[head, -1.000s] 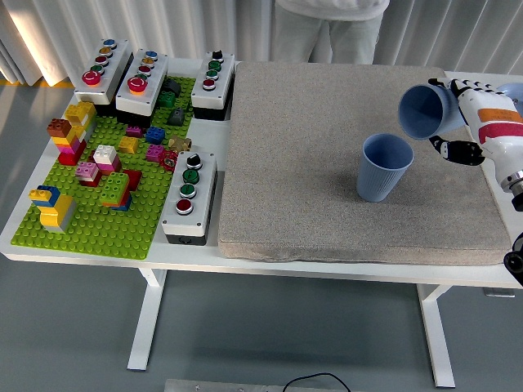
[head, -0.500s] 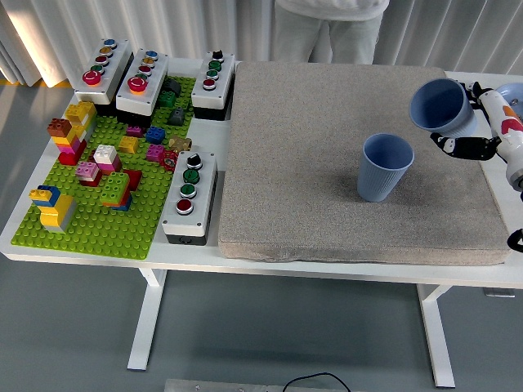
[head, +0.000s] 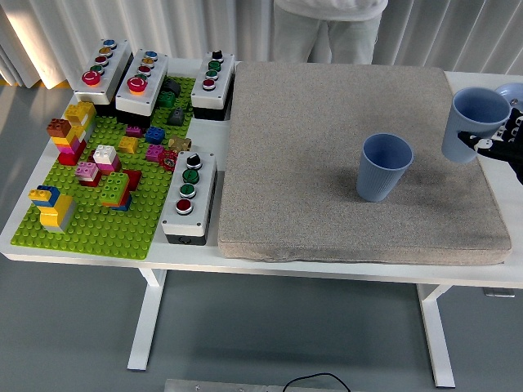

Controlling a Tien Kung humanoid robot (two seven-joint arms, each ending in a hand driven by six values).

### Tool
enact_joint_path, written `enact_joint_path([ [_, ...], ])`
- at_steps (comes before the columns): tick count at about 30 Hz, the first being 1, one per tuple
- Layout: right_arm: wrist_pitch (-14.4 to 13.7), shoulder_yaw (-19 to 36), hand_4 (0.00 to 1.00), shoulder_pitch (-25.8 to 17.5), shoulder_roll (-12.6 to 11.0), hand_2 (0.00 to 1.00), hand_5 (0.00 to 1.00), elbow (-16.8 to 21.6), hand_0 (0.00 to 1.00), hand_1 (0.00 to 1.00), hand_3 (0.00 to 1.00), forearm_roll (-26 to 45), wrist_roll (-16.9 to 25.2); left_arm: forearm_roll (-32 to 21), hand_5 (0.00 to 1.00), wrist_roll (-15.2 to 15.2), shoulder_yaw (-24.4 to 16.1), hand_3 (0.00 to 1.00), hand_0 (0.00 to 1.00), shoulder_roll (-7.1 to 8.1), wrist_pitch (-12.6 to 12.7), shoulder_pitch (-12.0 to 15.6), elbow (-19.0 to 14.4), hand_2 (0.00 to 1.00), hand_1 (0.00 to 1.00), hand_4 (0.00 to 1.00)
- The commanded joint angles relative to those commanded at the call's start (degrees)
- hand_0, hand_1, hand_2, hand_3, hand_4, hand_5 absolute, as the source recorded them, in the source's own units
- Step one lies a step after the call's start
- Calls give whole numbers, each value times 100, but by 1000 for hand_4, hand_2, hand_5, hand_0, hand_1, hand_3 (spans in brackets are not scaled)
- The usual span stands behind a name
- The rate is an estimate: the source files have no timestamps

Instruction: Pick cup pour cup place

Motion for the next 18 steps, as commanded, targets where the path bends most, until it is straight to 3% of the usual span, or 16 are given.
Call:
enact_joint_path([
  [3, -11, -124, 583, -112, 86, 527, 2, 0, 793, 651, 546, 128, 141, 27, 942, 2, -5, 664, 723, -7, -6, -2, 0, 824, 771, 508],
  [10, -52, -356, 583, -273, 213, 528, 2, 7, 794, 655, 545, -305, 326, -1, 943, -5, 29, 663, 723, -19, -9, -16, 0, 824, 771, 507],
  [18, -96, -385, 584, -407, 247, 526, 2, -76, 793, 654, 546, -592, 422, 3, 942, -5, 16, 663, 723, -22, -12, -17, 0, 824, 771, 506],
])
